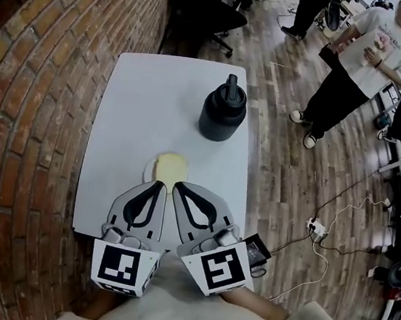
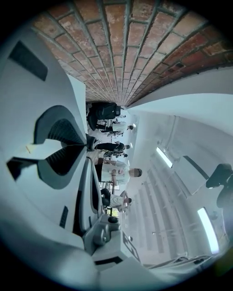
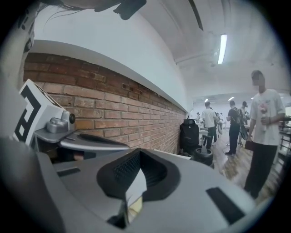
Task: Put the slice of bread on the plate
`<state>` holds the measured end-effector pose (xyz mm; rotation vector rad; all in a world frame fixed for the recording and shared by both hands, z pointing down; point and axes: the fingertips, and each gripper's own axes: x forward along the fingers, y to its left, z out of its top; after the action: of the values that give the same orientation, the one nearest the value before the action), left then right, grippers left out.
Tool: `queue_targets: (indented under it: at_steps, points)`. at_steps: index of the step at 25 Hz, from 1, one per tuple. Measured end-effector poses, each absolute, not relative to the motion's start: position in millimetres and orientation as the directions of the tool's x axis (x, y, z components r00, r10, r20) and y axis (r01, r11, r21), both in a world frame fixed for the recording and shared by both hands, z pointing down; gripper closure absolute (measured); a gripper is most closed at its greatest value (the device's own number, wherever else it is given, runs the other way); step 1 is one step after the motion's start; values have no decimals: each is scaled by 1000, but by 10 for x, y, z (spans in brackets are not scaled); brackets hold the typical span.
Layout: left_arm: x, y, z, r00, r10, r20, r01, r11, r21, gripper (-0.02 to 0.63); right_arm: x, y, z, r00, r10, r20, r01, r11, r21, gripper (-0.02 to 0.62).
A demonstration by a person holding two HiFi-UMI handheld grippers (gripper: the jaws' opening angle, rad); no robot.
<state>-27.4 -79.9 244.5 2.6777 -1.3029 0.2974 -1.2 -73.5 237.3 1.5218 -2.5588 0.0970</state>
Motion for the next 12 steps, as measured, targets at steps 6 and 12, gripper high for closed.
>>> queue_targets:
  at_steps: [6,12]
  points:
    - [-228,-851,2422,609,-753,251,-782,-622,34,591,25,-775,2311,-461,-872,165,-881,472,30,589]
    - [-210,-896,2355,611,-756,234,-783,-620,43,591,15,-794,2271,-465,-869,172,-877,478,45,588]
